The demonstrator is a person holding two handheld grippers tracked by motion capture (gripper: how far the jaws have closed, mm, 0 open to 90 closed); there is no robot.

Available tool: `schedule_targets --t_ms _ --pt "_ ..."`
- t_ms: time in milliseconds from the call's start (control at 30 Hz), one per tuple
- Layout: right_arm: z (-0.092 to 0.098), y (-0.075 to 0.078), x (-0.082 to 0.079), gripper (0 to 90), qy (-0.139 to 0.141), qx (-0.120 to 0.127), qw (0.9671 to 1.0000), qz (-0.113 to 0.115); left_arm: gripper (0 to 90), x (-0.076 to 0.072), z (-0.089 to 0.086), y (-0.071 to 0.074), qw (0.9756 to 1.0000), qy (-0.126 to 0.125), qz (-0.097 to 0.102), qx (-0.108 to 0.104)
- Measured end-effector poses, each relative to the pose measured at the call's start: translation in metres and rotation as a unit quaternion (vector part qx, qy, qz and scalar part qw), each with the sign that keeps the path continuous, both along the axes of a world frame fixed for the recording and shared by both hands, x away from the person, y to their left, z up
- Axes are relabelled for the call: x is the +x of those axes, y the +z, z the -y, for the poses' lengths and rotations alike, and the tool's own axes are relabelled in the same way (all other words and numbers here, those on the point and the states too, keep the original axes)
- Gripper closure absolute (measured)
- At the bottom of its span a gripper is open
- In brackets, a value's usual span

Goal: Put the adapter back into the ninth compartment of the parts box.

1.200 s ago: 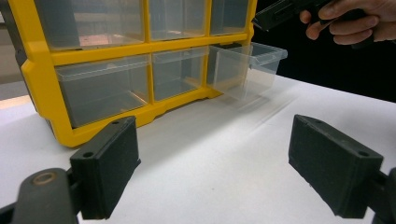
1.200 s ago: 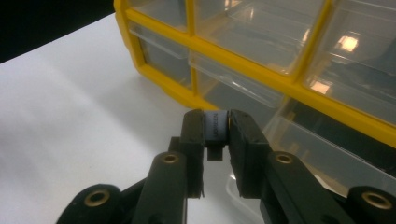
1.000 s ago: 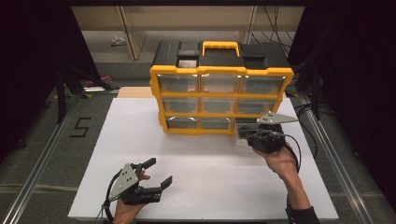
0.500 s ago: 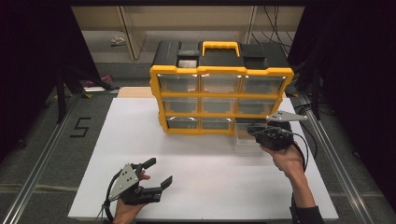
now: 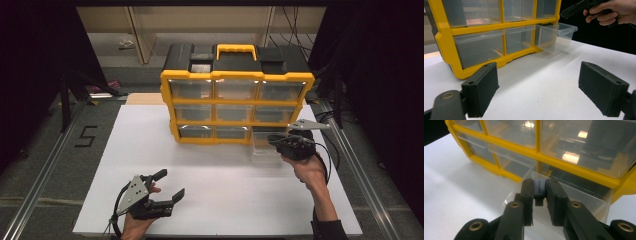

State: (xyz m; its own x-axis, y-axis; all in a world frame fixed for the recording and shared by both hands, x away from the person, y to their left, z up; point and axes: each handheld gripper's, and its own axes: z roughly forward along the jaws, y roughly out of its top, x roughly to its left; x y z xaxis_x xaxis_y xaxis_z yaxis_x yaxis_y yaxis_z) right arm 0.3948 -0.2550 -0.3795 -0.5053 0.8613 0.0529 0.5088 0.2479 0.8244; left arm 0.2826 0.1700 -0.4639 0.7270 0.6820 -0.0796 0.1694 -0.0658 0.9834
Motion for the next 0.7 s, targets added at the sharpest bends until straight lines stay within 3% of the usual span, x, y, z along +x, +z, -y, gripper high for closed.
schedule_targets --t_ms 467,567,700 --pt "0.0032 -0.0106 0.0061 75.6 -0.018 -0.003 0.9998 -0.011 15.9 0.0001 0.0001 0.0 1.0 0.0 0.0 0.0" --pt "0.0045 -0.0108 0.0076 61.1 -0.027 0.004 0.9995 -0.014 15.9 0.0 0.0001 0.0 1.0 -0.001 0.0 0.0" --pt "0.0047 -0.0079 0.0066 51.7 -0.024 0.012 0.9996 -0.011 15.9 0.0002 0.0001 0.0 1.0 0.0 -0.001 0.0"
